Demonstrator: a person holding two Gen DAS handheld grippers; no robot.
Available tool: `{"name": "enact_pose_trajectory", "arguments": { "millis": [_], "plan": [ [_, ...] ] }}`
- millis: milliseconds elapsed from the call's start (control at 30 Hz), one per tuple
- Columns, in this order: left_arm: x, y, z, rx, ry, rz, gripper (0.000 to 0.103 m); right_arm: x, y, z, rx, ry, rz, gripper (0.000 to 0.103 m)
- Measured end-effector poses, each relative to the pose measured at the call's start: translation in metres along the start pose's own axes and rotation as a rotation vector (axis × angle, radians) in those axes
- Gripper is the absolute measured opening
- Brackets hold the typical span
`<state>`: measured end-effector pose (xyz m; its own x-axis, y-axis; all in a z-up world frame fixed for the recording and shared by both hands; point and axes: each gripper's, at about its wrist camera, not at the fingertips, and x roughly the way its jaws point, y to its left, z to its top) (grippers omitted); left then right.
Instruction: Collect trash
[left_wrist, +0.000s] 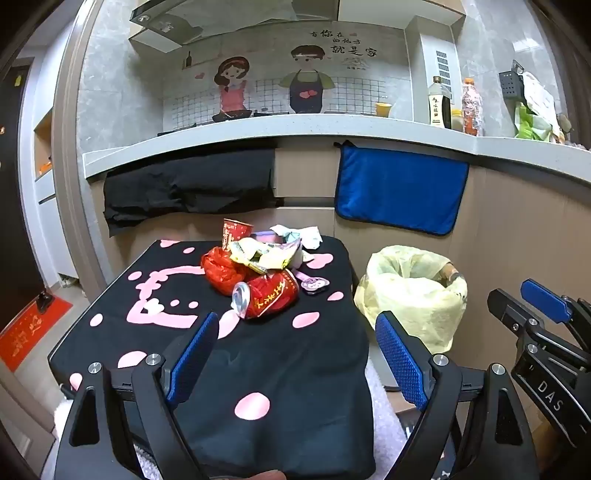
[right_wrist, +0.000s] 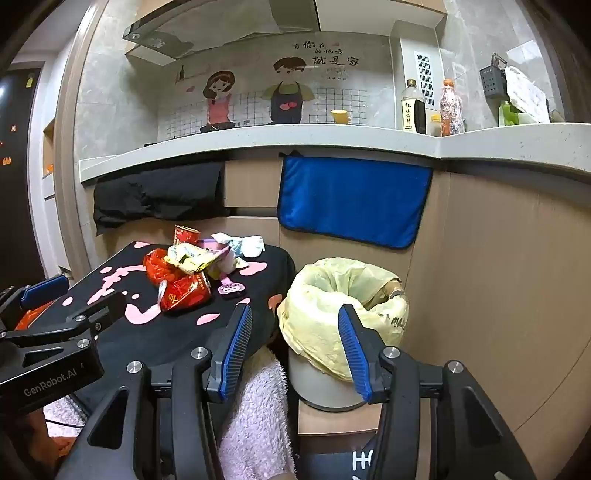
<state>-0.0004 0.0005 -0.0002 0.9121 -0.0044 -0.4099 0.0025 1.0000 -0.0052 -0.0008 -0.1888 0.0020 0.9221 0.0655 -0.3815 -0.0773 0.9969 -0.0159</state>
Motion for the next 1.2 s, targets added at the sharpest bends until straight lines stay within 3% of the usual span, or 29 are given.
{"name": "enact_pose_trajectory", "arguments": {
  "millis": [33,1200],
  "plan": [
    [0.000,0.000,0.000,0.001,0.000,-0.001,0.086,-0.001,0.000,-0.001,-0.006,-0.029,0.002,0.046],
    [-0.007,-0.011,0.001,0.031,0.002,0.001,0.086,0.001,-0.005,-0.003,0.018,0.001,-0.009,0.046]
  ]
}}
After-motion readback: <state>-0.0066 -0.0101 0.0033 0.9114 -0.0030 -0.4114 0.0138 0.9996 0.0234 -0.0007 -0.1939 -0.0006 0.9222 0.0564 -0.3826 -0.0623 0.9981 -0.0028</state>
